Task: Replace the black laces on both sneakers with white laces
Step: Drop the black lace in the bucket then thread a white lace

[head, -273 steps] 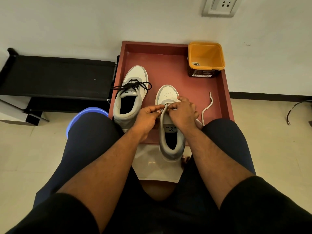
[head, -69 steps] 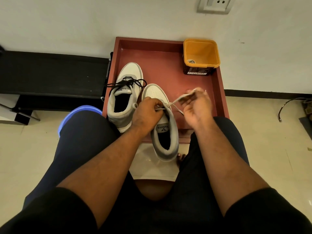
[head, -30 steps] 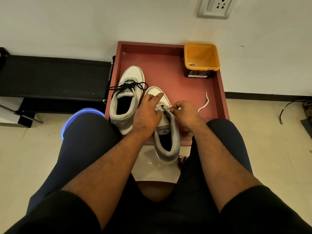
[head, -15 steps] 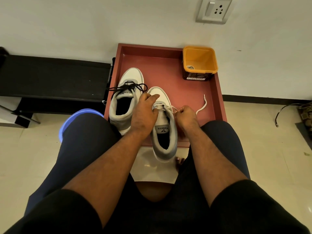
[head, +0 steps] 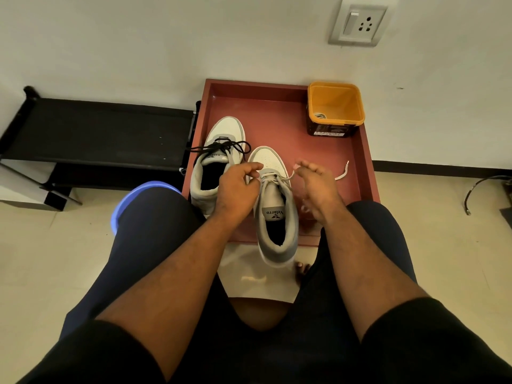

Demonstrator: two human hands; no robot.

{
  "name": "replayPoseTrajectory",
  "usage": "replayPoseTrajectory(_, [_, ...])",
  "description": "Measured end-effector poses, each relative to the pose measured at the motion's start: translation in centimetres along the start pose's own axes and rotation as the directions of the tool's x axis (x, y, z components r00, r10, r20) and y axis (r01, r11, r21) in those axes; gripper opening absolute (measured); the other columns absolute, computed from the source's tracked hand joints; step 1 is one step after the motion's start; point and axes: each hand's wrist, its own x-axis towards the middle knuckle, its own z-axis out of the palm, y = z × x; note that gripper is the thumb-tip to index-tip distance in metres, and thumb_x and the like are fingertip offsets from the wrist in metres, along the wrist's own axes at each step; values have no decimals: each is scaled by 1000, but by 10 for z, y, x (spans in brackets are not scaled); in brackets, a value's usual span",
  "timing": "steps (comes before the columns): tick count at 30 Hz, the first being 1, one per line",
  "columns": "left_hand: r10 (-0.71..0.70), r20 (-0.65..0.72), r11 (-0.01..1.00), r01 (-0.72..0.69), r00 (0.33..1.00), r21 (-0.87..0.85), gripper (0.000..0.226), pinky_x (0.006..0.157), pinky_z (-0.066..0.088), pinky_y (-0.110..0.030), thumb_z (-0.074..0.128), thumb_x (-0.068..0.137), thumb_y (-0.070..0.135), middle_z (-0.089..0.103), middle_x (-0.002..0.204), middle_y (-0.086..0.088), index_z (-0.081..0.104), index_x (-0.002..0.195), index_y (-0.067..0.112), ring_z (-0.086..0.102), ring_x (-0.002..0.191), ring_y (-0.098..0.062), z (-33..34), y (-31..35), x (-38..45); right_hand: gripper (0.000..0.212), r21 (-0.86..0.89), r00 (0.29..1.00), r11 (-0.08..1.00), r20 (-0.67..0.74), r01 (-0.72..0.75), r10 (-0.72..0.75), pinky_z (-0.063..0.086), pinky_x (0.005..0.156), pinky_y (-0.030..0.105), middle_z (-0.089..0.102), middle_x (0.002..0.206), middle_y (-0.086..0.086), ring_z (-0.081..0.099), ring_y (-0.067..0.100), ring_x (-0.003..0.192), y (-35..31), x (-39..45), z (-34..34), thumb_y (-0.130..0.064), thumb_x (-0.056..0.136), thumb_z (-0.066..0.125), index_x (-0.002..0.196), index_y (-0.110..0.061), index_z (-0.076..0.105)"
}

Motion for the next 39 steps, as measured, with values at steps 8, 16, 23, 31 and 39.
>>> replayPoseTrajectory(8, [345,171,928,-362,923,83,92,85,51,-20,60,86,-3,12,157,-3,15,145,53,35,137,-28,-2,13,1,18,430,910,901,348,60,-227,50,58,21,64,71,6,55,13,59,-27,-36,-1,-7,78,65,96,-3,64])
replayPoseTrajectory(16, [119,422,990,-75,899,-119,11,62,49,-25,63,92,13,71,91,10,69,85,7,63,74,1,-18,21,-3,7,285,958,948,199,143,-204,47,56,20,67,73,2,50,7,55,-30,-22,-18,-5,75,71,80,-9,72])
replayPoseTrajectory(23, [19,303,998,0,953,-63,10,50,38,-10,67,90,17,62,55,2,73,90,9,46,45,1,-38,15,4,41,-541,905,738,115,402,-409,39,105,32,51,132,-12,47,11,125,-19,-8,-26,-23,85,71,125,-29,62])
replayPoseTrajectory(31, [34,274,999,-22,961,-47,6,60,45,-11,72,84,14,66,63,0,74,89,10,58,55,0,-38,13,5,7,-472,870,732,229,492,-437,47,93,35,65,98,-13,60,9,102,-4,-6,-4,-21,79,77,86,-21,74])
replayPoseTrajectory(39, [22,337,1000,-19,941,-11,7,66,49,-13,74,82,15,71,70,-11,76,85,9,63,62,-7,-27,11,7,56,-437,819,720,470,540,-329,41,96,15,64,123,-8,56,-2,114,-4,-18,1,-14,76,79,127,-26,61])
